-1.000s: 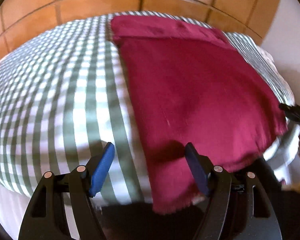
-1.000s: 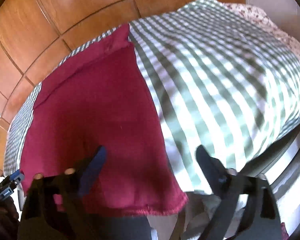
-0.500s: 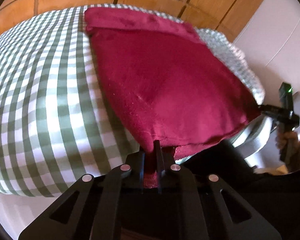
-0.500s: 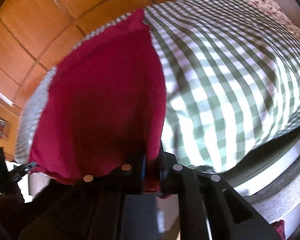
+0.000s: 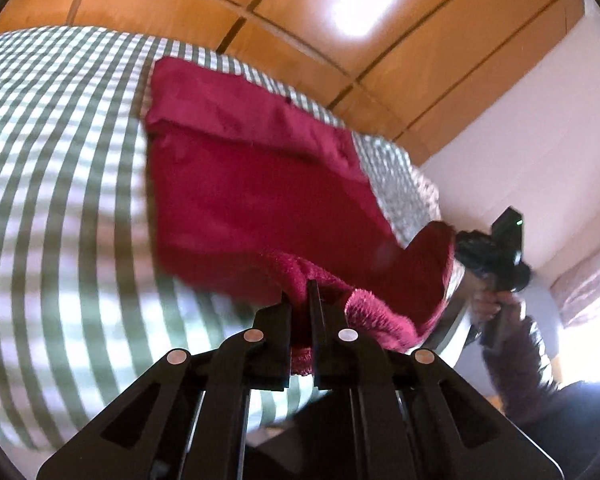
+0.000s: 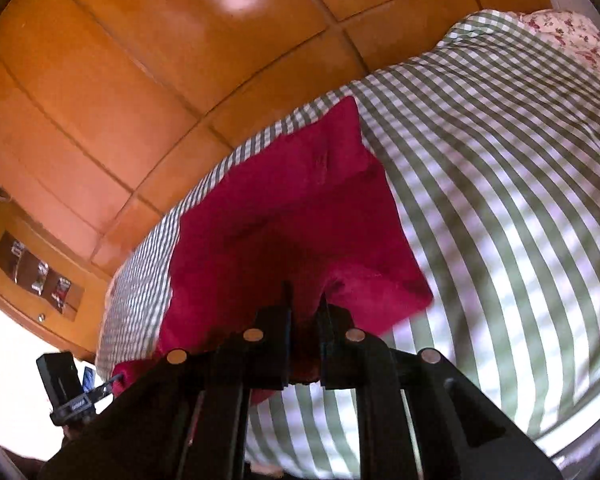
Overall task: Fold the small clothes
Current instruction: 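Grasp the sweater hem with the left tool while the right tool grasps the hem too, then lift the hem with both tools and fold it toward the collar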
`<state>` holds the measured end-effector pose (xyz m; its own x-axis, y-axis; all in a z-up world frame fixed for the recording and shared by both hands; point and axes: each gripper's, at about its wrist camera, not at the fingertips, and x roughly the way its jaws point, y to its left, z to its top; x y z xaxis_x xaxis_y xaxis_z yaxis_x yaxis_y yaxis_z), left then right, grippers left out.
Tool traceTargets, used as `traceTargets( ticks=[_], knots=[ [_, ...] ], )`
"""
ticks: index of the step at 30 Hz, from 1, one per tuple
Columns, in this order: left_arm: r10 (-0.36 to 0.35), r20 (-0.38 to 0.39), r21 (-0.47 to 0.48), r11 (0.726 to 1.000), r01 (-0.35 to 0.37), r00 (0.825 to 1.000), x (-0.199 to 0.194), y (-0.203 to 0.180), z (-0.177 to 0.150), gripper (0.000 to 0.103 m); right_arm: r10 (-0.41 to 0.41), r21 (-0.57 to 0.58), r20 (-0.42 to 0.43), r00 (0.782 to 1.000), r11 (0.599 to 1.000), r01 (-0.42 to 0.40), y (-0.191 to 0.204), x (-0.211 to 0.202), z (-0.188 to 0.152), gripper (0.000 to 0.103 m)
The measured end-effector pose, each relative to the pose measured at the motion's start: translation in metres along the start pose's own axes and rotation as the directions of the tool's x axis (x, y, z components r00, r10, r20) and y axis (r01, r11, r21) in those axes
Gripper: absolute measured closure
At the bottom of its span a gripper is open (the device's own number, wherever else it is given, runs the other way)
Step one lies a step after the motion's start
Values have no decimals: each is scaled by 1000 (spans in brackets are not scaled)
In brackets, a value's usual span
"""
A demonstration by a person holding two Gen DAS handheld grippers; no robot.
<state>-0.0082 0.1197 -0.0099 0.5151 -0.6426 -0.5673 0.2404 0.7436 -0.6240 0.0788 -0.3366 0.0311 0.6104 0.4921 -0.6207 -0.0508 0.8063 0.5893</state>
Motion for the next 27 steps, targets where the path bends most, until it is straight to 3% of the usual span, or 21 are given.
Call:
traceTargets(
  ticks=[7, 8, 9, 10, 11, 12, 13, 15, 20, 22, 25, 26, 27],
  knots=[
    [47, 47, -104, 994, -42, 998, 28, 30, 67, 97, -83, 46, -5, 997, 995, 83, -11, 60, 60, 94],
    [78, 55, -124, 990, -70, 995, 33, 36, 77, 97, -67, 53, 1, 998, 996, 67, -14, 65, 66, 89],
    [128, 59, -161, 980, -118, 990, 38, 45, 89, 97, -44, 71, 12, 999, 997, 43, -18, 68, 72, 64],
    [163, 58, -193, 970, -150, 985, 41, 51, 98, 90, -36, 88, 26, 999, 996, 34, -21, 68, 75, 43],
    [187, 52, -226, 959, -171, 981, 42, 57, 105, 80, -48, 107, 61, 997, 993, 41, -23, 63, 76, 11],
    [210, 59, -248, 950, -190, 976, 38, 60, 107, 50, -61, 112, 104, 993, 993, 49, -25, 54, 75, 8],
    [233, 82, -263, 943, -204, 969, 34, 63, 107, 29, -41, 98, 113, 993, 995, 30, -27, 47, 74, 8],
    [239, 124, -265, 943, -200, 963, 20, 68, 101, 28, -45, 84, 104, 994, 996, 37, -33, 37, 64, 8],
    [255, 61, -186, 953, -240, 965, 17, 67, 60, 28, -160, -15, 31, 987, 987, 161, -47, 31, 8, 7],
    [232, 33, -177, 959, -223, 972, 24, 67, 43, 28, -180, -16, 16, 983, 983, 181, -51, 40, -2, 11],
    [225, 8, -162, 962, -220, 974, 36, 65, 28, 33, -196, -7, 23, 980, 980, 196, -51, 55, -3, 26],
    [235, 12, -152, 961, -230, 972, 39, 62, 27, 35, -196, -6, 12, 981, 981, 196, -50, 65, -1, 44],
    [244, 12, -138, 961, -240, 970, 44, 59, 28, 45, -205, -10, -5, 979, 979, 205, -49, 72, 2, 65]
  ],
)
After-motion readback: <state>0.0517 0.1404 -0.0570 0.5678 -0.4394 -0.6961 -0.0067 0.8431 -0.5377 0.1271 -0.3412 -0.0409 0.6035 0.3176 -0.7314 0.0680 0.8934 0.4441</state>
